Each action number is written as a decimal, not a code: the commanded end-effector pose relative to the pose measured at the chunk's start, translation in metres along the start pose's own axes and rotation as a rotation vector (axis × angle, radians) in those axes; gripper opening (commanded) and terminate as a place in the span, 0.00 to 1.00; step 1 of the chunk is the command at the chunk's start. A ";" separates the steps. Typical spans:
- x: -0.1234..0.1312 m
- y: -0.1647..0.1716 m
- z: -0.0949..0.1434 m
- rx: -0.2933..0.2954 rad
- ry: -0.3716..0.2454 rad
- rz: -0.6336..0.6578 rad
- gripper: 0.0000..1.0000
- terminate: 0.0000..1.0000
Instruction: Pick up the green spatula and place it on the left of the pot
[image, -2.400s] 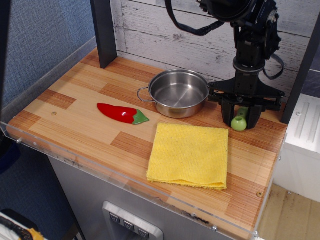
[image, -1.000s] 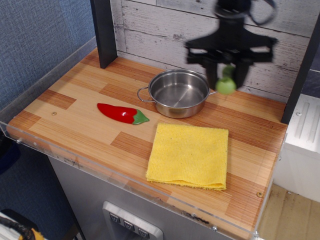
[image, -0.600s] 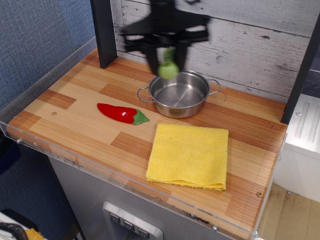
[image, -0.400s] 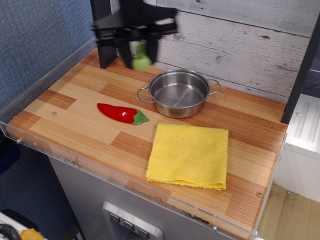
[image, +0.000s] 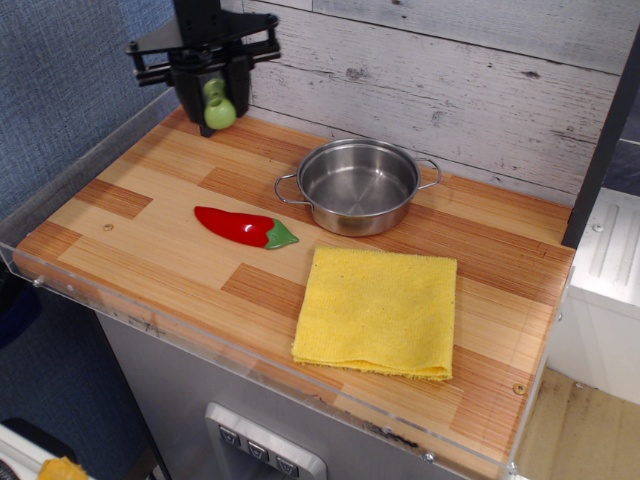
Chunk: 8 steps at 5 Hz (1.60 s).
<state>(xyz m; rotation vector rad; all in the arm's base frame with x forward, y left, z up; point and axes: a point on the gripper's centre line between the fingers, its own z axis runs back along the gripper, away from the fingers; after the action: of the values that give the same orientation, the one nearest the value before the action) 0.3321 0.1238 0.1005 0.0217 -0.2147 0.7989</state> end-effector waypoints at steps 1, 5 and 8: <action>0.007 -0.018 -0.008 0.031 -0.032 -0.014 0.00 0.00; 0.000 -0.052 -0.076 0.056 0.015 -0.054 0.00 0.00; 0.003 -0.045 -0.072 0.054 0.043 -0.006 1.00 0.00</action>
<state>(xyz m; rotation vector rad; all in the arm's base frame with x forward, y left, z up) 0.3806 0.1069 0.0111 0.0623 -0.0995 0.7991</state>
